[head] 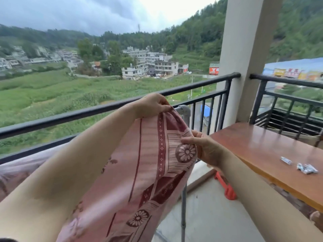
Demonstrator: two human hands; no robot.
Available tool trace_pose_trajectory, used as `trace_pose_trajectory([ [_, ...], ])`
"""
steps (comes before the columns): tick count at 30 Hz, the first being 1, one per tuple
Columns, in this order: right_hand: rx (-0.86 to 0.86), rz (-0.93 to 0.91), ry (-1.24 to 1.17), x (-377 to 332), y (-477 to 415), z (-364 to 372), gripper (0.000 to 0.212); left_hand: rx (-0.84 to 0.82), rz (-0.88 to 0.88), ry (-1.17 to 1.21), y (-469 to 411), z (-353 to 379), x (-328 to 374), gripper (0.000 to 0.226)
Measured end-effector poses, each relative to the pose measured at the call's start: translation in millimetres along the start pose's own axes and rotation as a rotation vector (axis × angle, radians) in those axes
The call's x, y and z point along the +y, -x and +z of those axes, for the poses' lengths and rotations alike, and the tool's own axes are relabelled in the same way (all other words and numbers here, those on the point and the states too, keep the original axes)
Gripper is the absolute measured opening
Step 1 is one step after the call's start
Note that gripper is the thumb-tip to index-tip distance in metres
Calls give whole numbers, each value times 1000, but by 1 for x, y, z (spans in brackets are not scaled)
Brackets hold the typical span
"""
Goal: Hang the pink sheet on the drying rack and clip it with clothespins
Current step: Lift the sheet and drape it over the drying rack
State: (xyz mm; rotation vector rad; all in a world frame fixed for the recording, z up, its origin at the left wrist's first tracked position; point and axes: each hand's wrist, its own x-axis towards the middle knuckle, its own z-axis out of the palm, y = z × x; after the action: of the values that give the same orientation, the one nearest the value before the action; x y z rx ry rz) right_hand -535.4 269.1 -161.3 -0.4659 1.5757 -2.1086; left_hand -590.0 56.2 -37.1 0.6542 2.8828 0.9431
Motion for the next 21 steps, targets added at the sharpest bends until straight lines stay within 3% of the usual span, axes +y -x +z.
trace_pose_trajectory([
  [5,-206,206,136,-1,-25,-32,45,-14,61,-37,-57,16,13,11],
  [14,-353,193,205,1,-77,-108,40,89,110,-138,-68,28,9,15],
  [17,-418,177,250,-2,-94,-134,34,297,201,-412,-58,36,10,23],
  [21,-394,130,346,-20,-117,-158,29,767,349,-842,-46,57,16,22],
])
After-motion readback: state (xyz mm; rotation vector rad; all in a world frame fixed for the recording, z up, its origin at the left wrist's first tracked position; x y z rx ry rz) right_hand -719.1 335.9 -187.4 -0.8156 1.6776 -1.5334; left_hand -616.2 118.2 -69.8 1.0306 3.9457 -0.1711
